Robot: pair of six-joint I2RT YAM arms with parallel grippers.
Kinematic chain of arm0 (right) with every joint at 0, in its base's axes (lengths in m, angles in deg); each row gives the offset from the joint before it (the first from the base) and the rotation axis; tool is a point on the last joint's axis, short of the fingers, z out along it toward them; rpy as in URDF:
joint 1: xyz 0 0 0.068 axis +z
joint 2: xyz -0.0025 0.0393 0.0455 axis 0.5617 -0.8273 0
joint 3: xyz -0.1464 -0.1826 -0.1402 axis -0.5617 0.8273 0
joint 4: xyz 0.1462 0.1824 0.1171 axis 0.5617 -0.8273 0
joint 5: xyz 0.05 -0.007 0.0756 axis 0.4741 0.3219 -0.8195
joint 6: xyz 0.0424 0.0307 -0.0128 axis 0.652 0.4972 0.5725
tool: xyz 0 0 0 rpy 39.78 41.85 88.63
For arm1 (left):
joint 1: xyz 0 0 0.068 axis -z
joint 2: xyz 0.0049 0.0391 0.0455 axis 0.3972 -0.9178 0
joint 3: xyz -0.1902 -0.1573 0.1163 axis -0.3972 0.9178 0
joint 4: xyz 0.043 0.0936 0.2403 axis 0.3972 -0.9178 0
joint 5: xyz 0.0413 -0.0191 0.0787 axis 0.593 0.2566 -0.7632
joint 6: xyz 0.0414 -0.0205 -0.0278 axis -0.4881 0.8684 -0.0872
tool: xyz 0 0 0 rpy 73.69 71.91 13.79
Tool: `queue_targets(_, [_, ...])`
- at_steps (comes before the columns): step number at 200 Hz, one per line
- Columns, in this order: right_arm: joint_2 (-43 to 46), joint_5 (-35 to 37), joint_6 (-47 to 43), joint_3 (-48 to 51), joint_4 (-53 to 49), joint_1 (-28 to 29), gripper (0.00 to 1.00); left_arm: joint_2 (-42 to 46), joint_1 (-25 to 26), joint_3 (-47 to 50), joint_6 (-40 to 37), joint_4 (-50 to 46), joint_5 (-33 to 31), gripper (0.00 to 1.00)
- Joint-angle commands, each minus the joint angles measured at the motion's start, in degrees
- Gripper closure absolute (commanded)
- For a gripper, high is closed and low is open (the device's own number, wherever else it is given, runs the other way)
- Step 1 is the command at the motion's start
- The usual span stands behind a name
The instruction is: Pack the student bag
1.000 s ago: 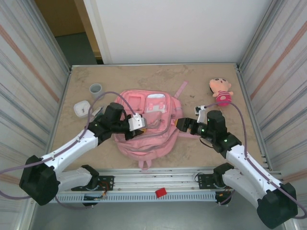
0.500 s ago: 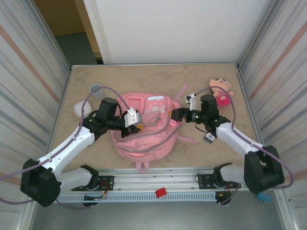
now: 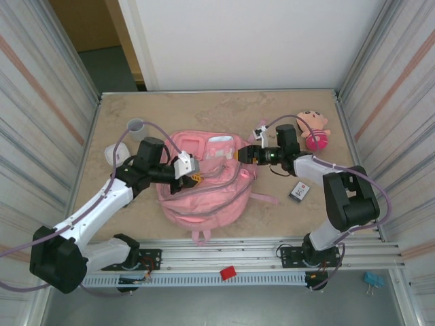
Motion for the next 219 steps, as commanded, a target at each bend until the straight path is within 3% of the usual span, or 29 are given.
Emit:
queue_targets(1, [0.52,-6.03,-4.87,-1.73,-7.26,0.08,0.22,0.51,-1.07,-2.0,0.98,7.29,3.45,0.98])
queue_targets(71, [13.86,-11.5,-9.86,0.82,-21.84,0.52,0.5,-0.51,-1.5,-1.47,1.65,8.91,1.8,0.98])
queue_targets(94, [19.83,-13.07,-10.42,1.23,-24.93,0.59,0.53,-0.7,-1.52,-1.23,1.8,9.07,1.75,0.98])
queue_targets(104, [22.33,-10.61,-10.88,1.33,-26.92,0.47,0.5,-0.79,-1.5,-1.2,1.79,9.07,1.95,0.98])
queue_targets(120, [25.1,-2.28,-12.15,1.32,-30.11,0.03,0.32,-0.97,-1.5,-1.27,1.7,9.21,2.77,0.98])
queue_targets(141, [23.88,5.36,-12.06,1.03,-29.77,-2.23,0.23,-1.31,-1.5,-1.18,1.38,9.6,4.74,0.98])
queue_targets(165, [15.52,-0.37,-10.01,-2.06,-26.19,-4.84,0.18,-1.59,-1.5,-1.27,1.36,9.72,6.44,0.98])
queue_targets(182, [10.59,-3.53,-10.54,-3.16,-21.29,-3.66,0.0,-1.82,-1.5,-1.27,1.36,9.84,7.1,0.98])
queue_targets(219, [4.57,-6.89,-13.06,-5.09,-15.39,-1.68,0.01,-2.11,-1.5,-1.88,1.16,9.45,7.78,0.97])
